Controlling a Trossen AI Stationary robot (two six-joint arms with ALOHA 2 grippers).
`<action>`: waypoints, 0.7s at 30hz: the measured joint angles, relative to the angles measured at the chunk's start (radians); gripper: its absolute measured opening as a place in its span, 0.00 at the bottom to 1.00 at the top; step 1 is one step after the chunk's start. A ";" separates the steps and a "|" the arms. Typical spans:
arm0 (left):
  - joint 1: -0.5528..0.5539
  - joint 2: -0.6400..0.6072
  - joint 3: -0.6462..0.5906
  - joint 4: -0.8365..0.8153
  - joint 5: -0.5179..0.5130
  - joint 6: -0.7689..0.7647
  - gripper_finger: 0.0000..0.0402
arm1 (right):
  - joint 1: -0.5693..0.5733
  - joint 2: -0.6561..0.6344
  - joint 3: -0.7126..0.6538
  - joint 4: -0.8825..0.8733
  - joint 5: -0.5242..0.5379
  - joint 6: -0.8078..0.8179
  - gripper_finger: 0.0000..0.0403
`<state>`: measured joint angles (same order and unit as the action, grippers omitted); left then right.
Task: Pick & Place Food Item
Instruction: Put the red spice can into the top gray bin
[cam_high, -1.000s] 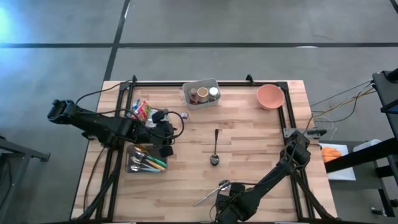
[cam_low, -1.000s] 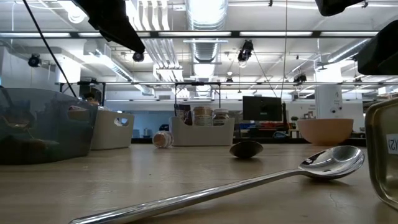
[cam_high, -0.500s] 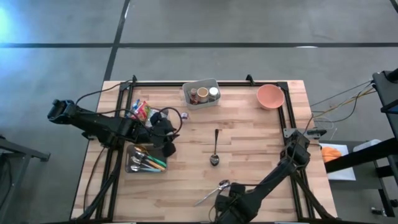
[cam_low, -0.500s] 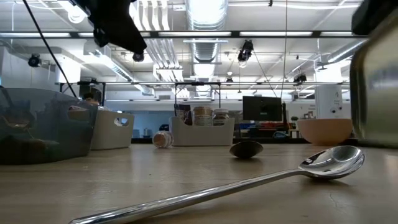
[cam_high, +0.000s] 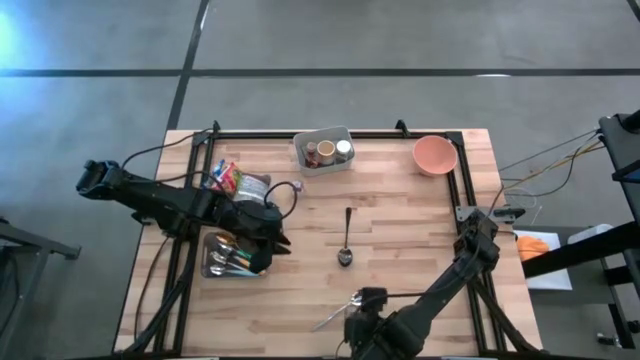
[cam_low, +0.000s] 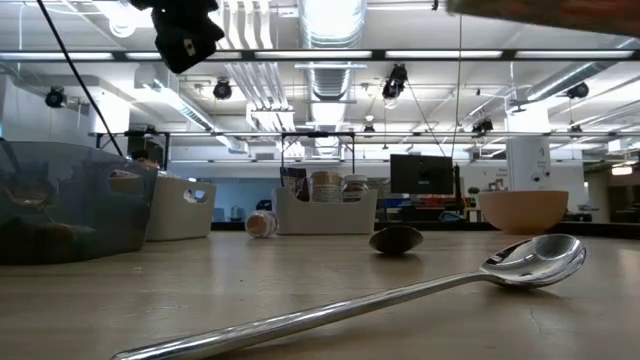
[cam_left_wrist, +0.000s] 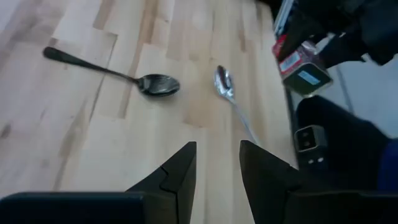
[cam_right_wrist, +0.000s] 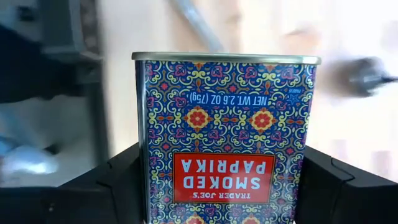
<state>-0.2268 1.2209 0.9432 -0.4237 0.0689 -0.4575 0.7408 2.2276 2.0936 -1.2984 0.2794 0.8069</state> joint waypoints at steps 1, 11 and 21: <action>0.000 0.000 0.000 0.007 0.005 -0.012 0.31 | -0.002 0.000 0.011 -0.019 0.030 -0.005 0.70; 0.015 0.014 0.000 0.177 -0.047 -0.254 0.31 | -0.041 0.000 0.071 -0.115 0.369 -0.043 0.70; 0.015 0.060 -0.001 0.362 -0.012 -0.257 0.33 | -0.080 0.000 0.113 -0.141 0.554 -0.051 0.70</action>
<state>-0.2123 1.2809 0.9421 -0.0616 0.0566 -0.7147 0.6611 2.2276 2.2062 -1.4395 0.8333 0.7554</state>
